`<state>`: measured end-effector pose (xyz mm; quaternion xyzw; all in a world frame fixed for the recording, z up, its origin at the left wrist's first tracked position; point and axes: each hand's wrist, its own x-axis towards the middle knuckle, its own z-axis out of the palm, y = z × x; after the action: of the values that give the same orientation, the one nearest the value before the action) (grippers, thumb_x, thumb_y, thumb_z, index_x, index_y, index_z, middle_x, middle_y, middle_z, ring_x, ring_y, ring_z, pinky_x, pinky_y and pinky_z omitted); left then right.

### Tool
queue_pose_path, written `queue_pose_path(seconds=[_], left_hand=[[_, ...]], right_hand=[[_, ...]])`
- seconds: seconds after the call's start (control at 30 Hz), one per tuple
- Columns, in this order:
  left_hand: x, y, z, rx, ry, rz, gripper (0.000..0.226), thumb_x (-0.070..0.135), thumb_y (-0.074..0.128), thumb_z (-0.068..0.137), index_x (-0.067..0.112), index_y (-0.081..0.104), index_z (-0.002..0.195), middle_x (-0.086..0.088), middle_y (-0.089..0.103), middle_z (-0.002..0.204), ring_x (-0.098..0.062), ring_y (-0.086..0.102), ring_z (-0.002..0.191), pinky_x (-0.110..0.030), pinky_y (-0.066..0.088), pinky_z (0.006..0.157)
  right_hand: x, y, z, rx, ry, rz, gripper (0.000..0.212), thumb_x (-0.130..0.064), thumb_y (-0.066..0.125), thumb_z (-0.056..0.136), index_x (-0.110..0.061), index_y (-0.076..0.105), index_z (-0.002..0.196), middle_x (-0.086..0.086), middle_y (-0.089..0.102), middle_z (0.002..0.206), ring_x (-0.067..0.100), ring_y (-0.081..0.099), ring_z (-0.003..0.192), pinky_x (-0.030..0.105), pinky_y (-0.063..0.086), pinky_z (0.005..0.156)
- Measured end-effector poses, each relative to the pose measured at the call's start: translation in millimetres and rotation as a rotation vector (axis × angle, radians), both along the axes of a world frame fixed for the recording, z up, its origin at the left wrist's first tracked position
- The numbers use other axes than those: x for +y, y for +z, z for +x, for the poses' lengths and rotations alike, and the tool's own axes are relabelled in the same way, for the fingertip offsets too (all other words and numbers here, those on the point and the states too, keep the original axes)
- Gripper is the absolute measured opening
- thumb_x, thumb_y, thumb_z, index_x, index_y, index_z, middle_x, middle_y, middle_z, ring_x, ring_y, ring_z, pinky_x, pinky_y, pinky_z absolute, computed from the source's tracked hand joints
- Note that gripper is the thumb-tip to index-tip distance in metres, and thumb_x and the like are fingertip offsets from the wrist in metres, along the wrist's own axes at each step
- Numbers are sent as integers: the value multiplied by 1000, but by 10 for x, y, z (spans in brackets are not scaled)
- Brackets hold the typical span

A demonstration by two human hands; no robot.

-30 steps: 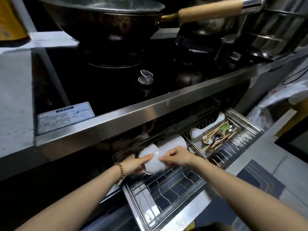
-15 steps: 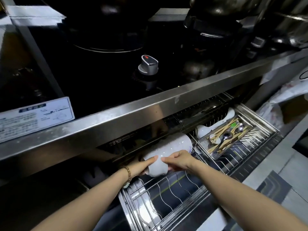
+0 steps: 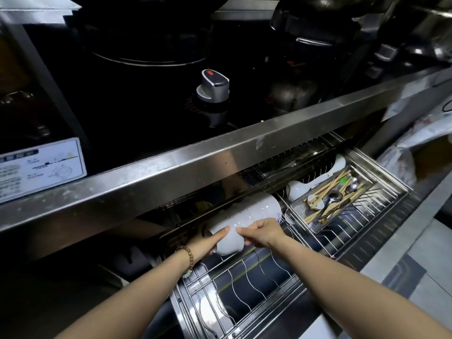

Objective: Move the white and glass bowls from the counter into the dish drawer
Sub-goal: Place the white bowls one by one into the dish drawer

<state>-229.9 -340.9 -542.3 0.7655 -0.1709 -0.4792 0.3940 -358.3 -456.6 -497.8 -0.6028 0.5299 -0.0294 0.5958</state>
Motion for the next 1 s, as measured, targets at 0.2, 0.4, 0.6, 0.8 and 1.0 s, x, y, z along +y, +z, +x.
queue_pose_path(seconds=[0.2, 0.4, 0.6, 0.8, 1.0], left_hand=[[13, 2, 5, -33, -14, -2, 83, 61, 64, 74, 17, 34, 137, -6, 65, 82, -14, 59, 62, -20, 46, 55], [103, 271, -8, -69, -43, 44, 72, 59, 56, 81, 12, 39, 133, -10, 64, 107, -20, 62, 86, -26, 48, 69], [237, 753, -67, -101, -80, -58, 65, 55, 54, 84, 8, 48, 128, -12, 63, 119, -21, 56, 112, -20, 38, 87], [374, 1420, -303, -114, -119, -233, 56, 42, 61, 85, 8, 49, 128, -17, 56, 128, -28, 55, 117, -28, 45, 85], [642, 2325, -403, -388, -333, -439, 55, 51, 58, 83, 22, 48, 129, 6, 57, 123, -4, 53, 109, -15, 38, 88]], right_hand=[[2, 22, -10, 0, 32, -23, 26, -12, 77, 76, -6, 58, 60, -3, 60, 40, 1, 54, 32, 10, 36, 34], [19, 220, -41, 37, 121, -97, 33, -16, 68, 85, -13, 50, 57, 0, 52, 51, 9, 45, 45, 17, 37, 47], [155, 743, -287, -22, 107, -158, 13, -19, 58, 92, -7, 57, 91, 13, 57, 88, 10, 56, 54, 9, 42, 41], [377, 1470, -783, -92, 101, -376, 38, -27, 58, 93, -5, 58, 123, -2, 59, 93, 9, 56, 78, 10, 41, 58], [623, 2261, -1137, -152, 122, -621, 48, -43, 59, 88, -26, 49, 132, -4, 53, 133, 13, 51, 122, 29, 40, 104]])
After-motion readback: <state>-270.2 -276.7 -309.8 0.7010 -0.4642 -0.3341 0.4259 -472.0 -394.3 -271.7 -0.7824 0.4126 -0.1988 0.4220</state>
